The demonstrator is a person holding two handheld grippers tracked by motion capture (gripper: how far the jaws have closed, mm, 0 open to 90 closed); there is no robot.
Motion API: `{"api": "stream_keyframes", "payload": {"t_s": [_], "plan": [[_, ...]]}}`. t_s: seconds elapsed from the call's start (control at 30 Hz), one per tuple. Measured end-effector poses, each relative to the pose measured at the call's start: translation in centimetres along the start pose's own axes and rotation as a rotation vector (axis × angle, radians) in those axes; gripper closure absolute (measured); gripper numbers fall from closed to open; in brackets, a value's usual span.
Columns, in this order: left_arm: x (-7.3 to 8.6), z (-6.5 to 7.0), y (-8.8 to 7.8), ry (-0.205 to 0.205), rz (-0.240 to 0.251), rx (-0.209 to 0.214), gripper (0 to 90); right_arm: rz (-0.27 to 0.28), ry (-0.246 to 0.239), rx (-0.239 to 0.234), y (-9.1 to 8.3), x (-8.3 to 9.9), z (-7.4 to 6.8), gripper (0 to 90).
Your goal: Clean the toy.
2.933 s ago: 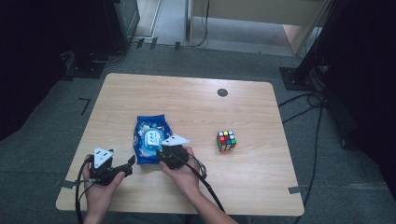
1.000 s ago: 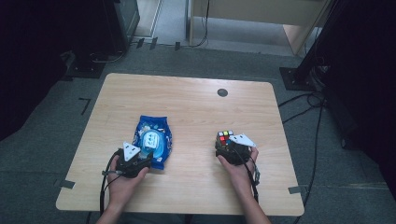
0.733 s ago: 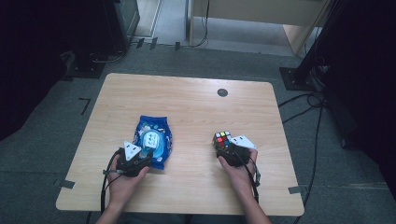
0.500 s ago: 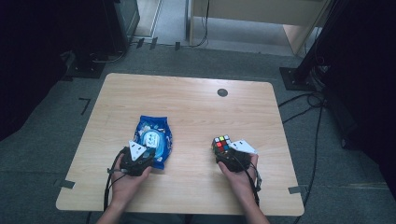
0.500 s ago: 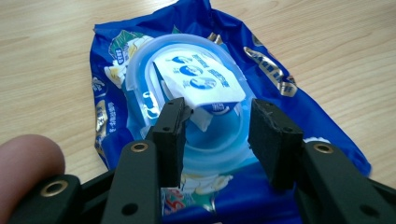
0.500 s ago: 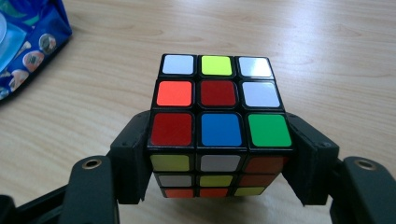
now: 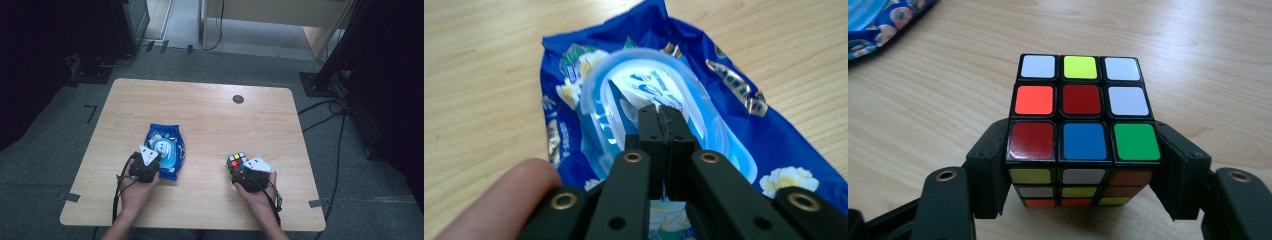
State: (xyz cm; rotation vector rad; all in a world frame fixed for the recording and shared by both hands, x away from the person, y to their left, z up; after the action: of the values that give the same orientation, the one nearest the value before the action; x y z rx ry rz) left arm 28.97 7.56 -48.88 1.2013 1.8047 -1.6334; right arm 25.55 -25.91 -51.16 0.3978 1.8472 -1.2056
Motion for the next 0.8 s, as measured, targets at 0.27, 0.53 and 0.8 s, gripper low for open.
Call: {"api": "stream_keyframes", "payload": {"t_s": [0.27, 0.53, 0.8], "plan": [[-1.4, -2.0, 0.9, -0.125, 0.038, 0.132, 90.0, 0.015, -0.009, -0.004, -0.2, 0.5, -0.5, 34.4], [-2.2, -2.7, -0.4, -0.145, 0.181, 0.171, 88.9, 0.019, -0.013, 0.0, 0.0, 0.8, -0.5, 34.3], [-1.7, -3.9, -0.5, -0.185, 0.166, 0.178, 74.7, -0.045, -0.005, 0.015, 0.9, 1.6, -0.6, 34.3]]}}
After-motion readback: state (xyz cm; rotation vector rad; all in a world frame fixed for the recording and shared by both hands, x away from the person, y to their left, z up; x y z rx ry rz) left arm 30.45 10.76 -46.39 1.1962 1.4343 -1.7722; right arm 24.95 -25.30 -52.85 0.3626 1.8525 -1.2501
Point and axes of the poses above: each handheld gripper's, and its own axes: y roughly forward along the jaws, x roughly out of its underside, z roughly to its right, the point moved 1 cm from there along y, roughly forward along the jaws, and after that the axes turned 12 degrees about -x, right-handed, at the moved point
